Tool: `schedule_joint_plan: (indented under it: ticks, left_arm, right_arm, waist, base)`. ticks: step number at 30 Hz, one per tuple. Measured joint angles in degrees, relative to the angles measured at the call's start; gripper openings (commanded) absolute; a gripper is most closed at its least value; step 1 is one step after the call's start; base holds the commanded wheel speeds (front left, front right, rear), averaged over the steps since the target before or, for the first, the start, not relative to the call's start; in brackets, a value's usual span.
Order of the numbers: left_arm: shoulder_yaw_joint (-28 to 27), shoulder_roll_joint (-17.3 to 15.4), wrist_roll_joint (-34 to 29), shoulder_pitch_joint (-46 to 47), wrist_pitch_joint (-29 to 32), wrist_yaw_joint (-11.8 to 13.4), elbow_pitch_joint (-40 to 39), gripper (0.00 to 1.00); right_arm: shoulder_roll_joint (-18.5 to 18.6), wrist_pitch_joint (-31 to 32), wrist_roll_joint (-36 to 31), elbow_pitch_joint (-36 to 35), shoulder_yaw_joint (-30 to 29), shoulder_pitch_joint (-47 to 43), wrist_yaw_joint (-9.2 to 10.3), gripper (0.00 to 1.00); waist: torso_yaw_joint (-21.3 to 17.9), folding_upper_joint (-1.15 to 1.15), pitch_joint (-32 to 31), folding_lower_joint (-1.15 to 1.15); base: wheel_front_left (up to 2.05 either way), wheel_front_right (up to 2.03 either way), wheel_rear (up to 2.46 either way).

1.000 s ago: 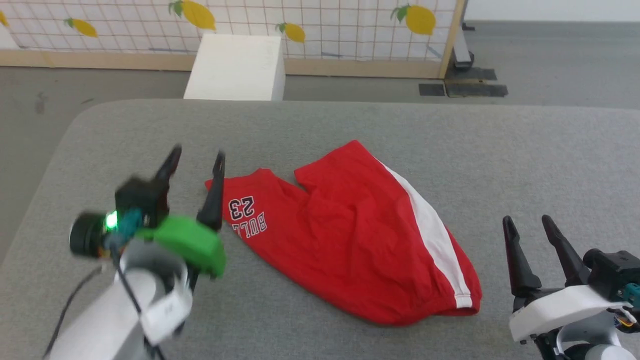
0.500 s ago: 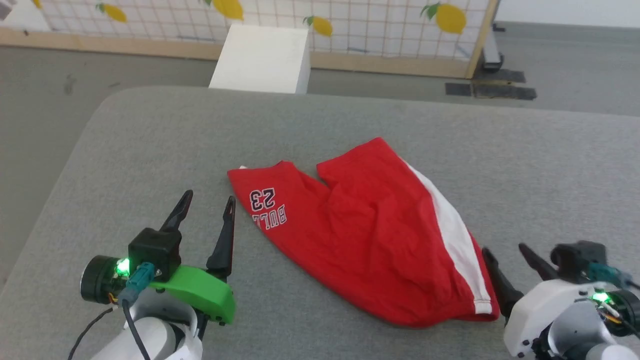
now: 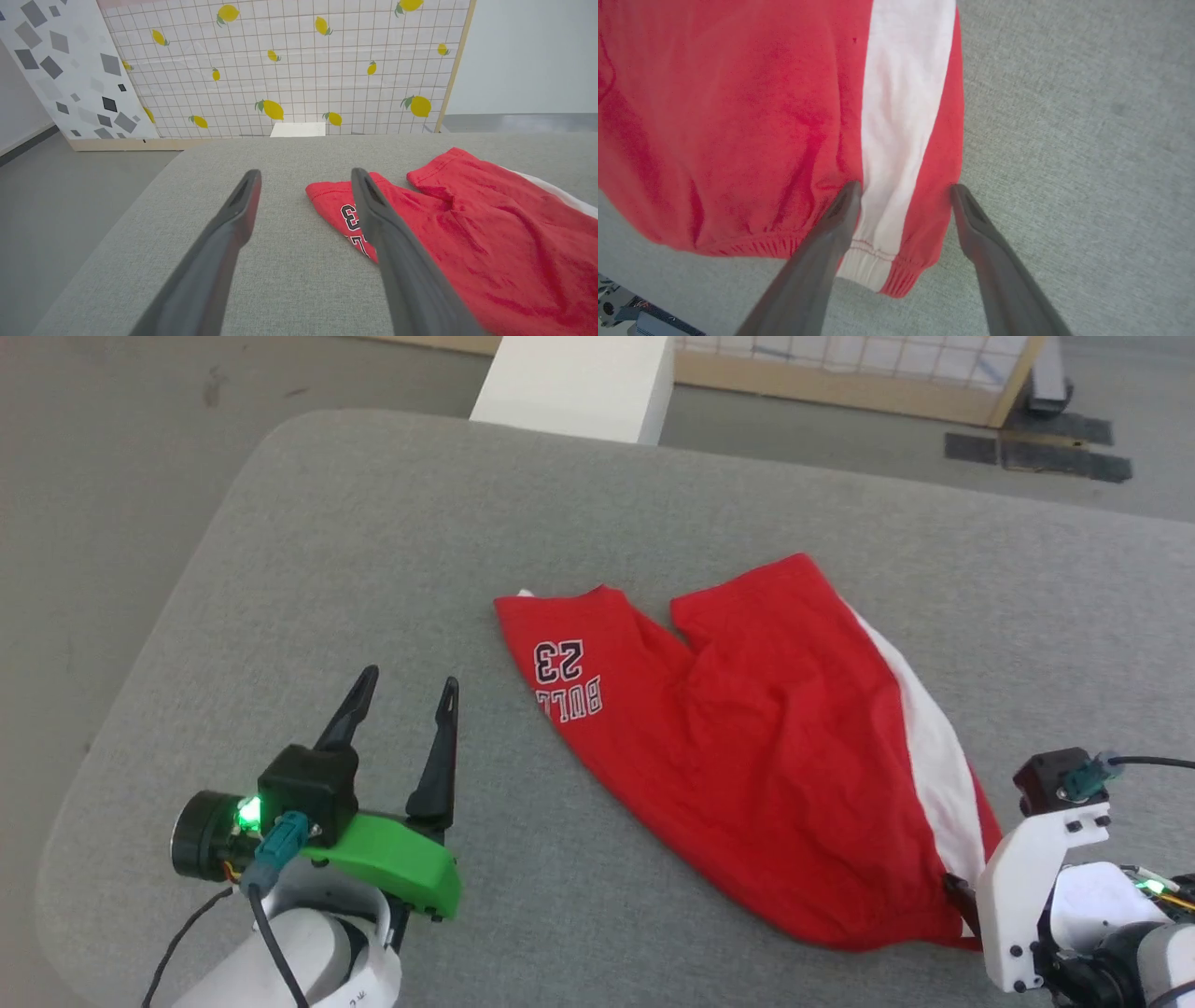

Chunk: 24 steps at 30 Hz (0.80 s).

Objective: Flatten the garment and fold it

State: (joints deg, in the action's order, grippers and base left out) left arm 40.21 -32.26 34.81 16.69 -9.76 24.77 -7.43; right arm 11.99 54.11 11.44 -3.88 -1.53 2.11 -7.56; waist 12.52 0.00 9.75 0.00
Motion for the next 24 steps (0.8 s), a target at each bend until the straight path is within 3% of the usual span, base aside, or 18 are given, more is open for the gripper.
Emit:
schedule_joint_plan:
  ticks: [6, 7, 8, 16, 24]
  left_arm:
    - [0.0, 0.41, -0.04, 0.68, -0.68, 0.0, 0.67, 1.0]
    - [-0.03, 0.51, -0.04, 0.71, -0.75, 0.0, 0.78, 1.0]
    - [-0.03, 0.64, -0.04, 0.74, -1.0, 0.0, 0.88, 1.0]
    - [0.19, 1.71, 0.07, 0.77, -1.2, -0.02, 2.02, 1.0]
    - [0.93, 1.98, 0.68, 0.7, -0.92, -0.56, 3.16, 1.0]
  right_arm:
    - [-0.94, 1.19, -1.45, 0.04, -1.16, 0.1, 0.01, 1.0]
    - [-0.98, 1.18, -1.54, -0.14, -1.2, 0.15, 0.0, 0.89]
    - [-1.0, 0.92, -1.66, -0.32, -1.37, 0.22, 0.0, 0.0]
    - [-0.8, -5.02, -1.24, -1.78, -1.94, 1.33, 0.0, 0.0]
    - [3.57, -8.91, 2.96, -9.9, -3.14, 2.57, 0.0, 0.0]
  waist:
    - [1.82, 0.0, 2.52, 0.0]
    - [2.02, 0.0, 2.91, 0.0]
    - [2.17, 0.0, 3.27, 0.0]
    - [1.7, 0.0, 3.56, 0.0]
    - [-0.71, 0.0, 0.31, 0.01]
  base:
    - [0.0, 0.0, 0.0]
    - [0.0, 0.0, 0.0]
    - [0.0, 0.0, 0.0]
    - [0.0, 0.0, 0.0]
    - [0.0, 0.0, 0.0]
